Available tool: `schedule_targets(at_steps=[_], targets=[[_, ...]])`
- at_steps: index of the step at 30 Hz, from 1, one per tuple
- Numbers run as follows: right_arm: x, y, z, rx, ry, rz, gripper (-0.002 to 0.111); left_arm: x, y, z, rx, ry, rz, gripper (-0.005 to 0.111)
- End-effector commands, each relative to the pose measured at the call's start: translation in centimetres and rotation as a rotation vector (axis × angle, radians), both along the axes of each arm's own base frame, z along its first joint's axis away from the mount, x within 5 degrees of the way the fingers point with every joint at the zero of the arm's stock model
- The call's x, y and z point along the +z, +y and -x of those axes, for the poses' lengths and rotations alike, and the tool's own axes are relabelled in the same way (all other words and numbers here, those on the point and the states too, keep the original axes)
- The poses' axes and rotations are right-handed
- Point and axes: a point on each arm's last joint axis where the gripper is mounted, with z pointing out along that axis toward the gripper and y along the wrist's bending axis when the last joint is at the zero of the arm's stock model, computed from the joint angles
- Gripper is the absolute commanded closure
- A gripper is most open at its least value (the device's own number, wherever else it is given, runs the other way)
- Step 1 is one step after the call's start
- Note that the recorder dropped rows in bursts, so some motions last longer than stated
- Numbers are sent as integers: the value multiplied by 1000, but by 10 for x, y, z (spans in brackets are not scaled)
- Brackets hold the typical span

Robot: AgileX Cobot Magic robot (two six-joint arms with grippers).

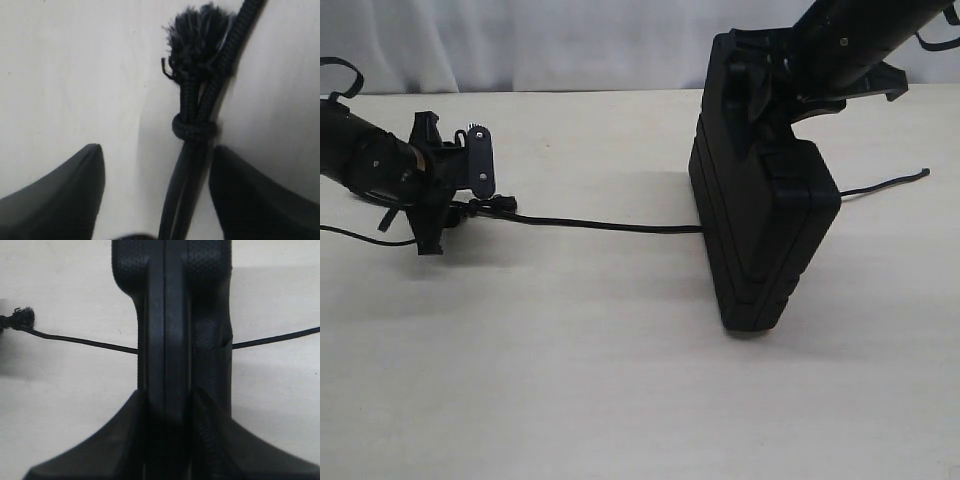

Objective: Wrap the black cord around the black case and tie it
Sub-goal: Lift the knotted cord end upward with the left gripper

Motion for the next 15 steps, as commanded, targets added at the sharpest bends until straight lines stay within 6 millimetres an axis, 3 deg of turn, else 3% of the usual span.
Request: schedule_targets(at_steps=[1, 2, 4, 7, 10, 15], targets=[[4, 1, 2, -5, -9, -28, 104, -17, 2, 10, 35, 110, -20, 78], [4, 1, 2, -5, -9, -28, 104, -18, 3, 12, 84, 146, 2, 91], [4, 1, 2, -5, -9, -28, 104, -21, 2, 18, 204, 227, 71, 107], [4, 1, 2, -5, -9, -28, 104, -22, -1, 24, 321, 299, 154, 107], [4, 1, 2, -5, -9, -28, 104, -18, -12, 26, 553, 429, 358, 107], [4, 1, 2, -5, -9, -28, 104, 15, -40, 17, 1000, 782, 691, 107]])
